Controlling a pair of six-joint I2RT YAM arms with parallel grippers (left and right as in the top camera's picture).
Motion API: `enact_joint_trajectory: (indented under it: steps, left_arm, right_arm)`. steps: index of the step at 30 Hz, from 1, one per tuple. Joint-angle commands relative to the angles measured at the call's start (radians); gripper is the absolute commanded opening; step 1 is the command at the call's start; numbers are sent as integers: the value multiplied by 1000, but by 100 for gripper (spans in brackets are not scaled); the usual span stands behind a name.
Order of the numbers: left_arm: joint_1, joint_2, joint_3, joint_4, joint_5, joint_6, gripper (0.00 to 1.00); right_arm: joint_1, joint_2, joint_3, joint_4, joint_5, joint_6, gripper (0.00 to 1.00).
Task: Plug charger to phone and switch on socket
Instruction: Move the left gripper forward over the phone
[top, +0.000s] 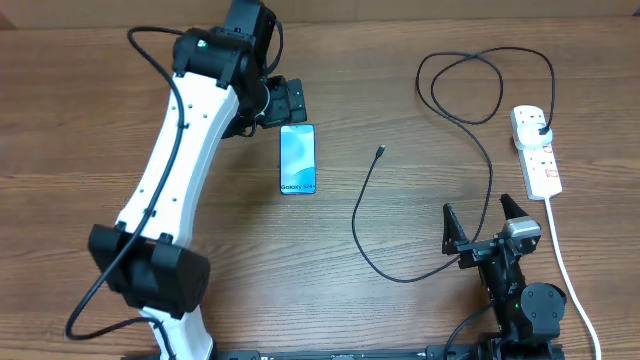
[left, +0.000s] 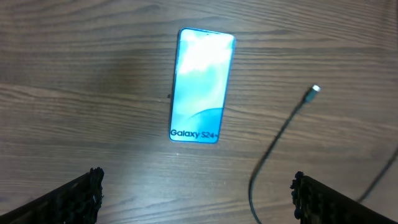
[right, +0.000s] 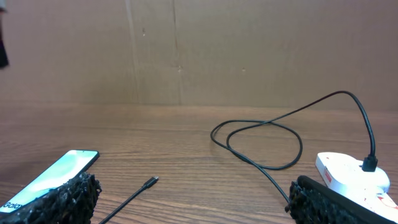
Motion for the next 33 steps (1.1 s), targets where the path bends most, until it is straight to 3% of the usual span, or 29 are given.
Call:
enact_joint_trajectory:
  steps: [1,4,10,18,25,29,33]
  left_arm:
    - [-7,92,15,28,-33,-50,100]
    - [-6,162,15,45,11,-49,100]
    - [-10,248,15,75,69,66,100]
    - [-10,332,15,116,77,68,100]
    - [-27,377,15,121,62,67,100]
    - [-53,382,14,124,-43,68,100]
    - [-53,383,-3,147,-55,68,100]
  right_arm:
    - [-7,-8,-11,5,6,-4,100]
    - [-7,-8,-11,5,6,-4,100]
    - [-7,-8,-11,5,6,-4,100]
    - [-7,-8,-11,5,6,-4,100]
    - [-7,-8,-11,5,6,-4,100]
    - [-7,-8,-11,5,6,-4,100]
    - [-7,-8,-11,5,6,-4,100]
